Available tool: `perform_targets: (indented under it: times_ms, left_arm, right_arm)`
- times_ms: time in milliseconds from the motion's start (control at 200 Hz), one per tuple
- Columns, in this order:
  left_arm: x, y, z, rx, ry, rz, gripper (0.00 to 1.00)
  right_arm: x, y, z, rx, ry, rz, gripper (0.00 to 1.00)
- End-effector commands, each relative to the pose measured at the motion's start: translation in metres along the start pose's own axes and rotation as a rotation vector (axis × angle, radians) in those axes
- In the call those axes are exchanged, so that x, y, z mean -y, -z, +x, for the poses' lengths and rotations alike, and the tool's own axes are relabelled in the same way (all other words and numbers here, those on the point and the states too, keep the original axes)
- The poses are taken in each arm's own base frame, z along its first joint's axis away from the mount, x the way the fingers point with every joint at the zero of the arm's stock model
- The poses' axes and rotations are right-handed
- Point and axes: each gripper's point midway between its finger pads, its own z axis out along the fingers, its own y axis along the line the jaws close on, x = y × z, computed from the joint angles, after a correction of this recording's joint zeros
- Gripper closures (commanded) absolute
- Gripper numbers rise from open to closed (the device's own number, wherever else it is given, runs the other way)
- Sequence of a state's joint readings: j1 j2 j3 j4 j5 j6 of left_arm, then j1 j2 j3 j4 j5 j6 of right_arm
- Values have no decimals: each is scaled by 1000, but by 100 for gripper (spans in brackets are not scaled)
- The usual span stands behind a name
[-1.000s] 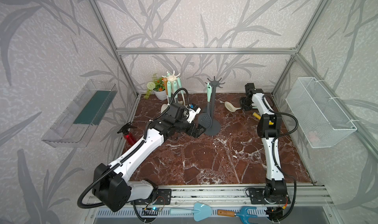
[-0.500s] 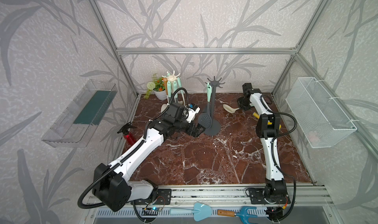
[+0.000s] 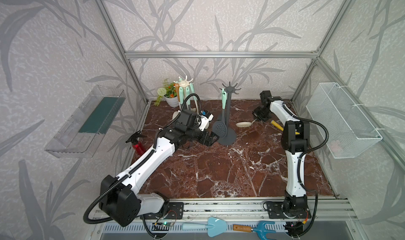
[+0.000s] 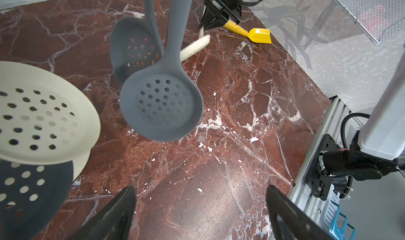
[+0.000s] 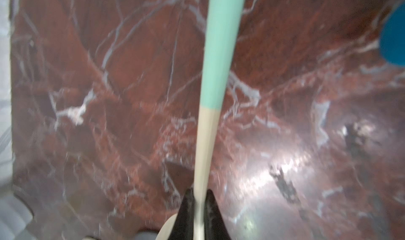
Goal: Hang the skimmer on the kitchen utensil rack
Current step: Pick up the skimmer from the corner of the board.
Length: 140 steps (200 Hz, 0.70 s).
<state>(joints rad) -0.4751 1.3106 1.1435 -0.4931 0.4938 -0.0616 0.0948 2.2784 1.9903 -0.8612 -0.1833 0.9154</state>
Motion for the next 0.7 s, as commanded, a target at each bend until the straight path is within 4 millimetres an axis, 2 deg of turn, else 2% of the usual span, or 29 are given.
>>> perform_targets:
  times_ms: [0,170,270,470,480,605,695]
  left_arm:
    - [2,10,-14,44,-27,-6,9]
    - [2,9,-14,46,-27,-4,9]
    - [2,7,-13,40,-24,2,9]
    - [7,7,-12,41,-26,30,10]
    - [7,8,-13,44,-28,31,10]
    - [10,11,-13,54,-33,38,10]
    - [16,15,-15,65,-34,65,11]
  right_arm:
    - [-14,24,13,10,173,-111,100]
    - [8,28,44,-15,271,-148,100]
    - [21,40,57,9,350,-161,100]
    - [20,67,97,70,558,-241,100]
    - [17,75,100,85,572,-259,100]
    - [13,103,130,138,690,-358,100]
    - [8,133,151,214,771,-461,100]
